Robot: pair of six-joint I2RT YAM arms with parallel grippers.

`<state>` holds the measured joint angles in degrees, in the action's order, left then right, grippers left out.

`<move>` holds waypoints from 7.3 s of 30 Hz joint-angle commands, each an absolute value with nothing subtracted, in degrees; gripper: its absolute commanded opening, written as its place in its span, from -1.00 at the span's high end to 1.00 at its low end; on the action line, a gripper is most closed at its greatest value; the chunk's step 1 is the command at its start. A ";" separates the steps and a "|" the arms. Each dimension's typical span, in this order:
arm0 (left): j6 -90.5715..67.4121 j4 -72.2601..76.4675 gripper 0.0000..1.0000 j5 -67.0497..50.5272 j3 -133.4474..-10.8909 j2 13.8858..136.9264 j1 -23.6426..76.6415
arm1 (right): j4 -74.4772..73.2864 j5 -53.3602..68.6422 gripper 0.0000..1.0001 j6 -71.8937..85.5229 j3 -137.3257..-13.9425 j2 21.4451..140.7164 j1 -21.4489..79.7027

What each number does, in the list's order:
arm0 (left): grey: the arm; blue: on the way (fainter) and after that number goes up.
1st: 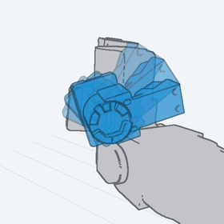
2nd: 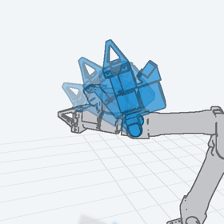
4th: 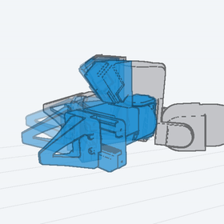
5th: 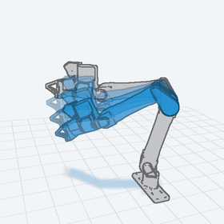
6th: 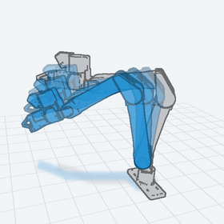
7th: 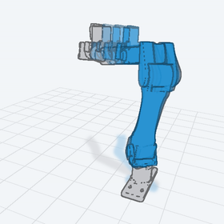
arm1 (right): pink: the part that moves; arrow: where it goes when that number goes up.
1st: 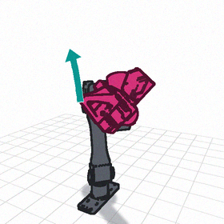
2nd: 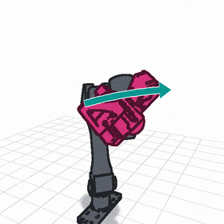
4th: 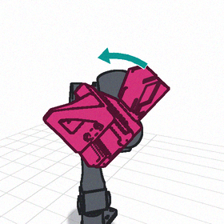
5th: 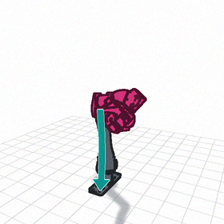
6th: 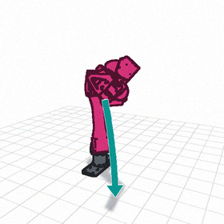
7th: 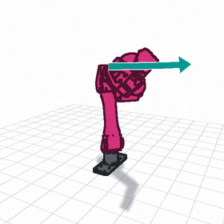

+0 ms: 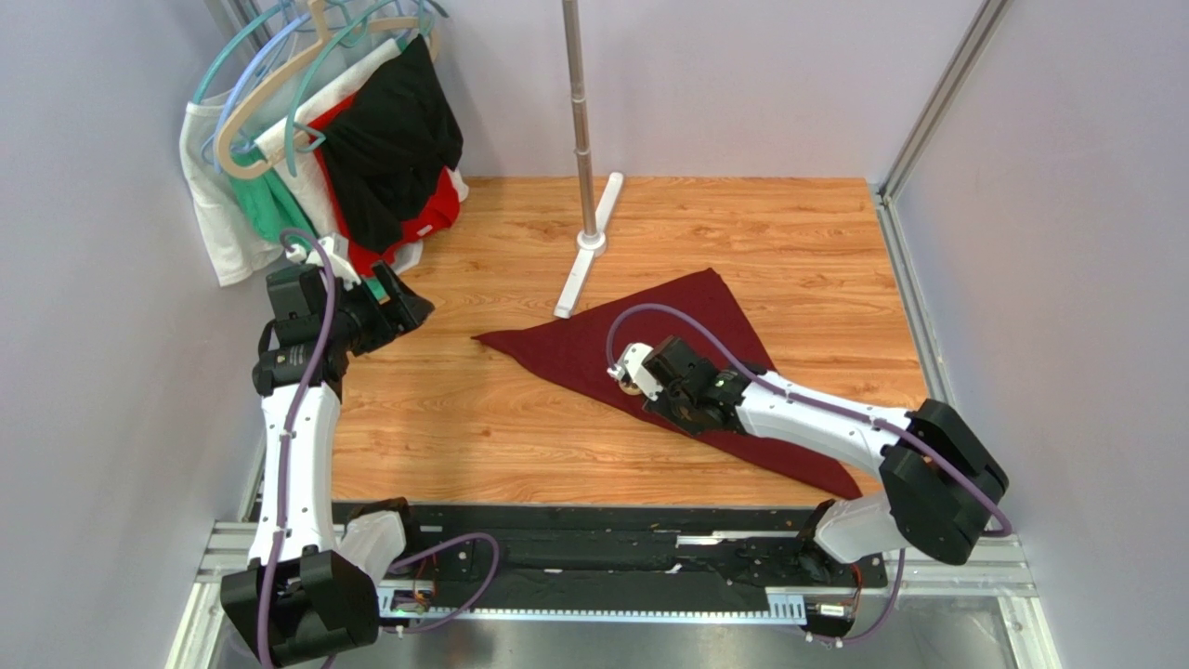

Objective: Fold the napkin, place the utensils inside, and roll it up
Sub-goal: Place the spoon on the napkin.

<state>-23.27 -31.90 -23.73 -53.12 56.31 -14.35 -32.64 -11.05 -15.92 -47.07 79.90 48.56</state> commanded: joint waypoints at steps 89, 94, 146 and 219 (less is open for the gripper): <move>-21.01 -1.67 -0.33 -27.86 -59.59 93.85 32.86 | -37.27 -25.14 0.23 27.25 -46.94 60.73 37.00; -19.16 -0.36 -0.28 -28.65 -59.77 99.04 34.72 | -35.86 -23.47 0.23 27.07 -46.50 61.17 36.65; -30.14 5.00 0.28 -27.95 -60.56 110.74 36.21 | -33.84 -19.60 0.27 28.04 -44.30 63.20 36.65; -29.53 -10.36 -0.43 -21.36 -62.92 97.22 35.07 | -36.65 -21.53 0.28 28.74 -42.19 59.15 36.65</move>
